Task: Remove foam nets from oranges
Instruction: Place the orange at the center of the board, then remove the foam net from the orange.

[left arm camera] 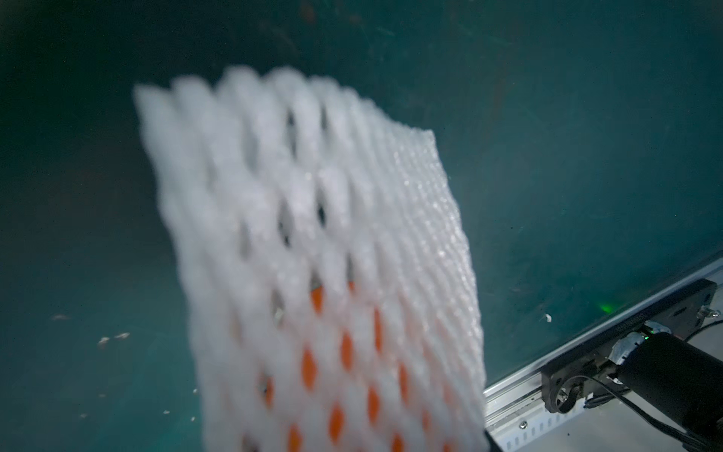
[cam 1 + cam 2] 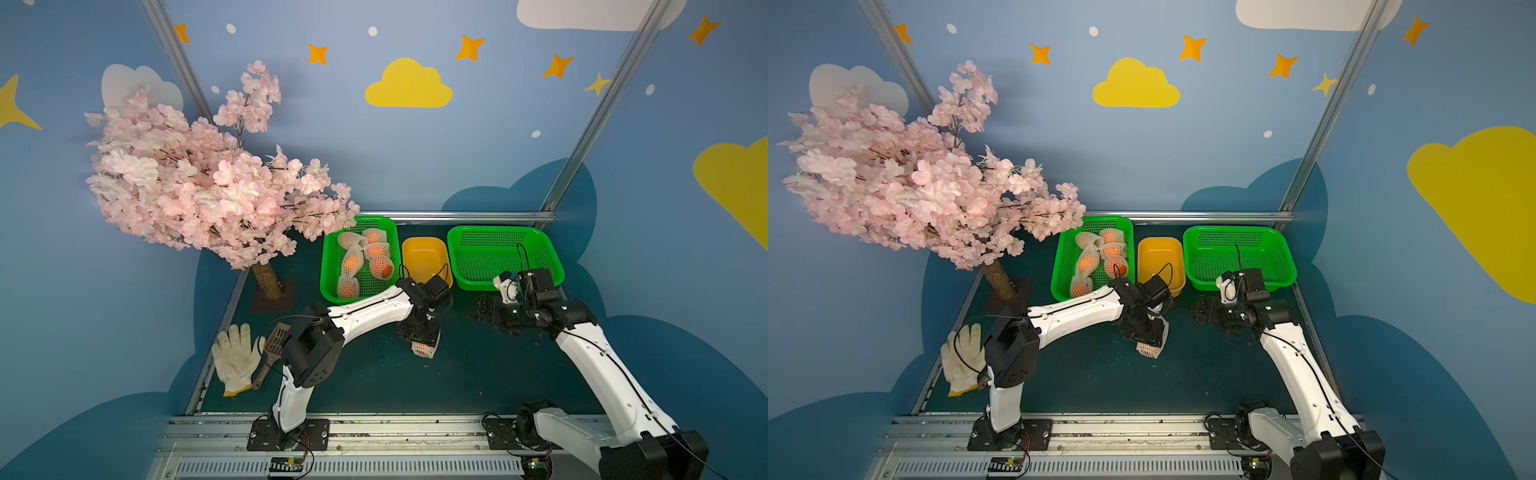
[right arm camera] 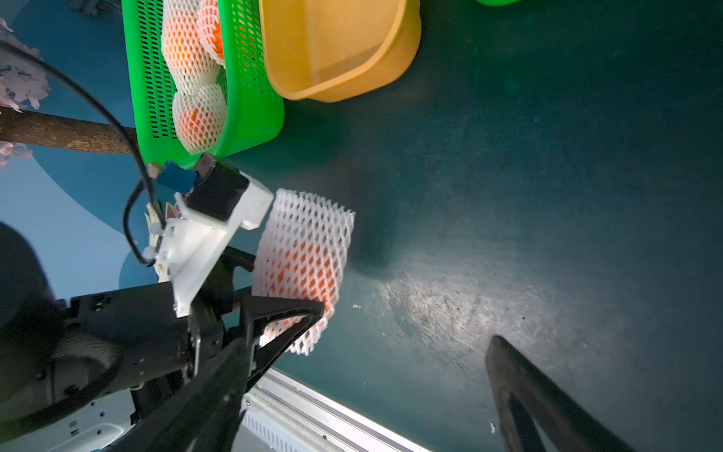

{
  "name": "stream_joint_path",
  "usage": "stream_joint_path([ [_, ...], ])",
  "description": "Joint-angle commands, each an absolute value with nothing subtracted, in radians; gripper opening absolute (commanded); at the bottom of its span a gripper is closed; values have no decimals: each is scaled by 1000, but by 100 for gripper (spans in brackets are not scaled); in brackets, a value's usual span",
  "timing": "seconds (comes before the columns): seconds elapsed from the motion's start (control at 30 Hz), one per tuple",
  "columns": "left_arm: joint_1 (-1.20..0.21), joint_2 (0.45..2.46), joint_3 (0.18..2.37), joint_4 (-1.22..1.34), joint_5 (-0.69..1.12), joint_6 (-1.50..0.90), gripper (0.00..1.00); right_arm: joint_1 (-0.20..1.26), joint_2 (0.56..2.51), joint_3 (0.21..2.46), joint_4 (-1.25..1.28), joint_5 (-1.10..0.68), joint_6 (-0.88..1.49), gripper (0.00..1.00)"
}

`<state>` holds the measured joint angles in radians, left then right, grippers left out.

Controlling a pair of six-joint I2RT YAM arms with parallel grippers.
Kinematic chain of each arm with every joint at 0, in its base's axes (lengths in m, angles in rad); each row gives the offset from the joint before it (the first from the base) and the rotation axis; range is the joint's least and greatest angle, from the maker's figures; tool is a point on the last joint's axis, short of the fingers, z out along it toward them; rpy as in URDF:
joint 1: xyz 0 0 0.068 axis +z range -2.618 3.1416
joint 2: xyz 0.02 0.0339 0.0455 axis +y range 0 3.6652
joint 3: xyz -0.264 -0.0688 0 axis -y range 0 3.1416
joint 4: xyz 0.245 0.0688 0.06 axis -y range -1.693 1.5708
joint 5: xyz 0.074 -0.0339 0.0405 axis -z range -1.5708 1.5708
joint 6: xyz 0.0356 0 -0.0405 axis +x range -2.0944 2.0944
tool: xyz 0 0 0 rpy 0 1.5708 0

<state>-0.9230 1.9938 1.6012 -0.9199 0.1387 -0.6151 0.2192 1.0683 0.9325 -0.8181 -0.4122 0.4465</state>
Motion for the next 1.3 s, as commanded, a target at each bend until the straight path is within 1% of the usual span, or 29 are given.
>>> stream_joint_path([
  [0.0, -919, 2014, 1594, -881, 175, -648, 59, 215, 1078, 892, -776, -456, 494, 94],
  [0.13, -912, 2049, 1577, -848, 201, -648, 67, 209, 1092, 857, -759, -460, 504, 94],
  [0.23, -911, 2072, 1581, -847, 201, -644, 70, 203, 1101, 848, -761, -463, 504, 94],
  [0.3, -908, 2071, 1586, -860, 200, -647, 76, 196, 1107, 849, -769, -468, 503, 94],
  [0.37, -901, 2033, 1577, -867, 189, -668, 86, 191, 1112, 858, -792, -482, 496, 94],
  [0.4, -893, 2007, 1568, -864, 190, -682, 91, 190, 1114, 861, -801, -488, 495, 94],
  [0.43, -883, 1967, 1551, -852, 203, -699, 99, 189, 1115, 862, -807, -499, 493, 94],
  [0.47, -871, 1922, 1527, -828, 220, -715, 100, 190, 1116, 859, -805, -513, 492, 94],
  [0.5, -861, 1882, 1506, -810, 227, -731, 100, 189, 1116, 856, -800, -528, 494, 94],
  [0.6, -809, 1758, 1416, -713, 328, -772, 100, 189, 1133, 839, -758, -591, 499, 94],
  [0.67, -769, 1689, 1332, -616, 396, -803, 100, 190, 1163, 820, -693, -680, 505, 94],
  [0.77, -703, 1631, 1209, -468, 492, -847, 100, 208, 1237, 799, -598, -811, 511, 93],
  [0.9, -636, 1594, 1076, -226, 598, -875, 96, 239, 1359, 796, -509, -928, 491, 87],
  [0.93, -627, 1596, 1066, -188, 622, -862, 95, 249, 1384, 801, -497, -934, 485, 86],
  [1.1, -610, 1625, 1087, -167, 666, -783, 90, 273, 1455, 781, -382, -924, 525, 85],
  [1.17, -599, 1635, 1074, -138, 684, -784, 88, 284, 1498, 786, -377, -927, 532, 81],
  [1.27, -592, 1642, 1060, -117, 704, -765, 84, 305, 1530, 804, -411, -901, 525, 79],
])
